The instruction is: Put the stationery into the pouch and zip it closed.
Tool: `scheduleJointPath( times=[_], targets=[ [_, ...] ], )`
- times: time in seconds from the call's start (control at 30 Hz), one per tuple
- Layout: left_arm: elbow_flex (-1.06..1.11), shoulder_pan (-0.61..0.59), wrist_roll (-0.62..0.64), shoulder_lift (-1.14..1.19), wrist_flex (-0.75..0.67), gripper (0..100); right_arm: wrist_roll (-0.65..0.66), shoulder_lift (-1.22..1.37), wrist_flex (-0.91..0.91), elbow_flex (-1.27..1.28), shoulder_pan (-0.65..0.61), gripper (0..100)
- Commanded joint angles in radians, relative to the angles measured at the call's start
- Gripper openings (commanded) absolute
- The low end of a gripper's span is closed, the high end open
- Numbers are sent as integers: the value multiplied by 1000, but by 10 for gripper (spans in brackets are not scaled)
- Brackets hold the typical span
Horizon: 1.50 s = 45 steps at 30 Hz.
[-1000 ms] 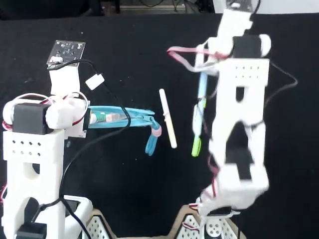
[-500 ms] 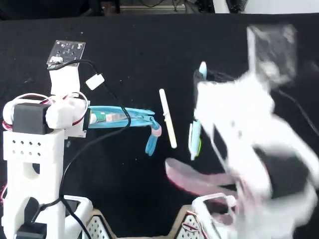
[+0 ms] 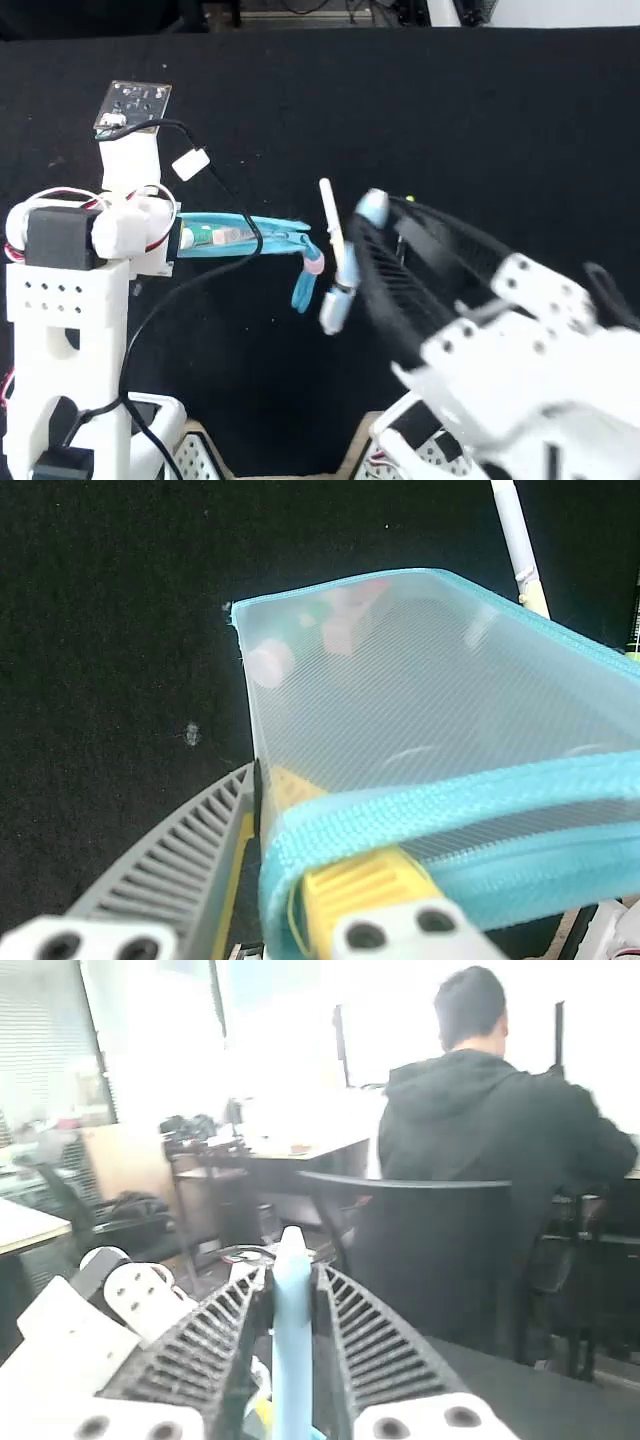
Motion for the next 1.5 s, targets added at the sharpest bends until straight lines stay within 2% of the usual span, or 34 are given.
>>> scheduleJointPath(
  times=[0.0,0.23,0.53,0.9,1.17,1.47],
  targets=[
    [-1,12,2,9,0,30,6,-1,-169,176,-46,11],
    [-1,12,2,9,0,30,5,-1,-431,364,-46,11],
    [-1,12,2,9,0,30,5,-10,-566,496,-46,11],
    [-1,12,2,9,0,30,8,-194,-853,803,-40,11],
    [-1,12,2,9,0,30,8,-222,-1046,964,-40,11],
    [-1,12,2,9,0,30,-21,-223,-1140,1006,68,11]
  ],
)
